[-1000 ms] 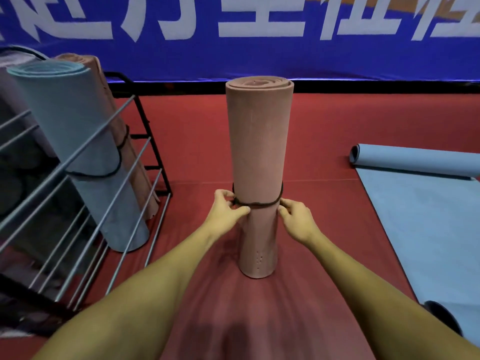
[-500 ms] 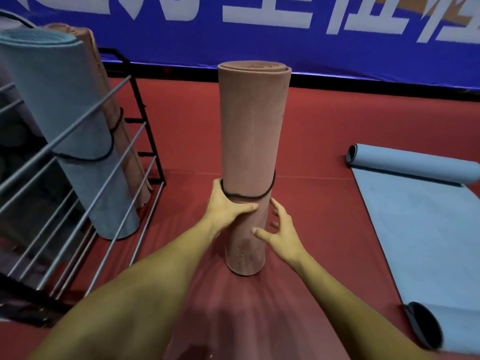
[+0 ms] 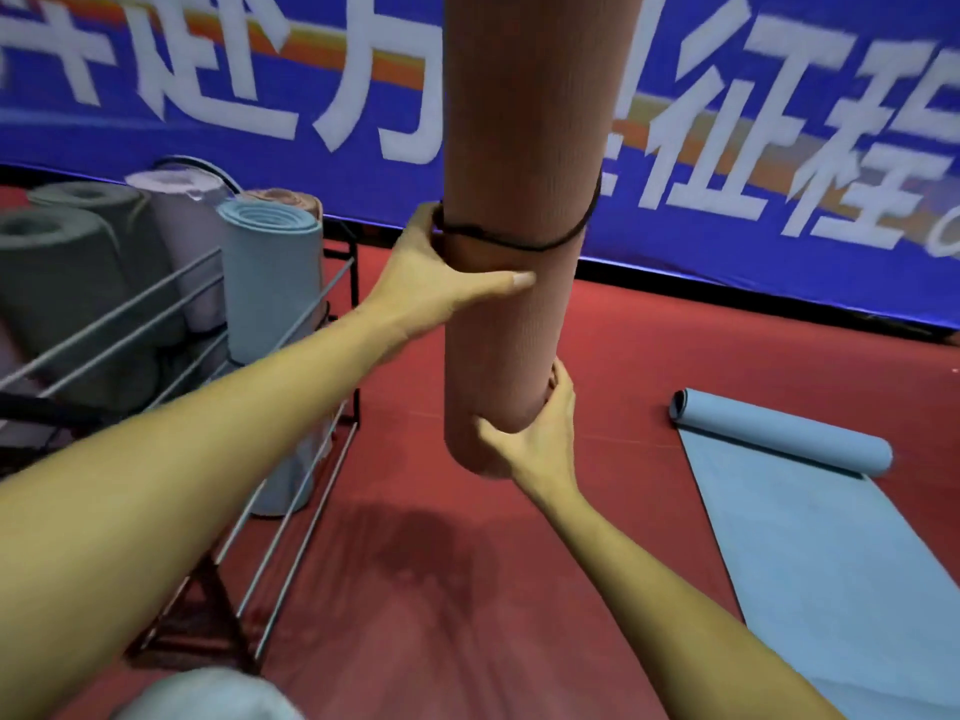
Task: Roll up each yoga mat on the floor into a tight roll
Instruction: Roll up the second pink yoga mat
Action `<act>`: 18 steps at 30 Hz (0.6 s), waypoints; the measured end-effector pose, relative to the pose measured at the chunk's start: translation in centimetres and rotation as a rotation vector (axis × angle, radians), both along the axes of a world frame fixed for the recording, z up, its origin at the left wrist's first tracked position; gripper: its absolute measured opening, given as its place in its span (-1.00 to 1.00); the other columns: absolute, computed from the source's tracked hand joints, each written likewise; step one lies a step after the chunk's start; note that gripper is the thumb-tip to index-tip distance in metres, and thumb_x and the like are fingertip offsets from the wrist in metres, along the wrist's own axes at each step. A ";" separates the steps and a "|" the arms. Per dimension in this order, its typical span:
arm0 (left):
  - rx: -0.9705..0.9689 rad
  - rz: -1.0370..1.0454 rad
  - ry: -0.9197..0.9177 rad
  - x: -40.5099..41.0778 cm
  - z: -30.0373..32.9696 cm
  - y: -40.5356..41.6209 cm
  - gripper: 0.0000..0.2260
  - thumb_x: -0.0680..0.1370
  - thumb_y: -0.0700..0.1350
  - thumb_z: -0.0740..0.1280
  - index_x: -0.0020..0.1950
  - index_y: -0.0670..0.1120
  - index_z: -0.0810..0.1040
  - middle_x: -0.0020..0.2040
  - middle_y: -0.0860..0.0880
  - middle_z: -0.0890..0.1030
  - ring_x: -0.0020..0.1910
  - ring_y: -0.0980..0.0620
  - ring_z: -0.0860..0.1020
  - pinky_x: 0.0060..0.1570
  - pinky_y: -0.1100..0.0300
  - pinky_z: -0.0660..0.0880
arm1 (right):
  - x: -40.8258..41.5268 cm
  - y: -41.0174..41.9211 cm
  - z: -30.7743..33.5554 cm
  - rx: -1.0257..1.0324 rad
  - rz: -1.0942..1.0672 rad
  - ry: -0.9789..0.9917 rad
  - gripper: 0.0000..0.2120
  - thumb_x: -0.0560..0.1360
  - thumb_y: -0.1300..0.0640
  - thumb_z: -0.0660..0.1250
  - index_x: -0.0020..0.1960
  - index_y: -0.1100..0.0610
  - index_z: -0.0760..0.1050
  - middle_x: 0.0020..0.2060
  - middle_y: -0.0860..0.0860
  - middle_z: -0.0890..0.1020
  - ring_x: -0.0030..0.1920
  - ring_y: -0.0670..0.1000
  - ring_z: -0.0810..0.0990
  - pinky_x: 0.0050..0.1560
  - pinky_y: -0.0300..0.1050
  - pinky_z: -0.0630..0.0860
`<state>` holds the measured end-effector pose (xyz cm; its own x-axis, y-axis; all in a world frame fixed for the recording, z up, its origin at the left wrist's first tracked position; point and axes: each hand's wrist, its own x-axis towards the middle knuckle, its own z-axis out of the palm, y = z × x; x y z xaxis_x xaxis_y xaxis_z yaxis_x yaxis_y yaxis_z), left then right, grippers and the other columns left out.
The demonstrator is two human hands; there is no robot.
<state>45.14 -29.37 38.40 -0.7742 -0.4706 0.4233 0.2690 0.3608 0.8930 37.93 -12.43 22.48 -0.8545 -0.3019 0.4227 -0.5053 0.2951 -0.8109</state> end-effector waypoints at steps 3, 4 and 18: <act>-0.092 0.127 0.114 4.8 4.3 -2.7 -0.15 0.15 0.27 0.72 0.34 0.06 0.50 0.21 0.14 0.64 0.15 0.25 0.62 0.19 0.11 0.61 | 2.6 -4.4 4.7 -0.065 0.055 0.068 0.12 0.15 -0.09 0.66 0.57 -0.06 0.16 0.41 -0.07 0.37 0.43 -0.05 0.39 0.40 0.04 0.45; -0.126 0.180 0.140 6.4 5.9 -3.8 -0.14 0.13 0.33 0.70 0.33 0.08 0.50 0.20 0.16 0.63 0.16 0.26 0.60 0.20 0.09 0.60 | 3.6 -6.2 6.4 -0.085 0.085 0.088 0.12 0.14 -0.12 0.64 0.57 -0.05 0.17 0.41 -0.05 0.38 0.42 -0.04 0.41 0.39 0.04 0.46; -0.210 0.550 0.160 18.7 10.7 -18.2 -0.18 0.18 0.35 0.65 0.34 0.14 0.47 0.15 0.23 0.61 0.14 0.26 0.60 0.23 0.11 0.58 | 13.1 -26.8 11.3 -0.058 0.454 0.043 0.08 0.14 -0.22 0.65 0.49 -0.10 0.15 0.36 0.02 0.49 0.32 0.04 0.54 0.29 0.16 0.55</act>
<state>63.89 -47.61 49.11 -0.3599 -0.6777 0.6413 0.1181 0.6487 0.7518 51.03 -39.27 33.82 -0.6225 -0.6164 0.4822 -0.6065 -0.0095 -0.7950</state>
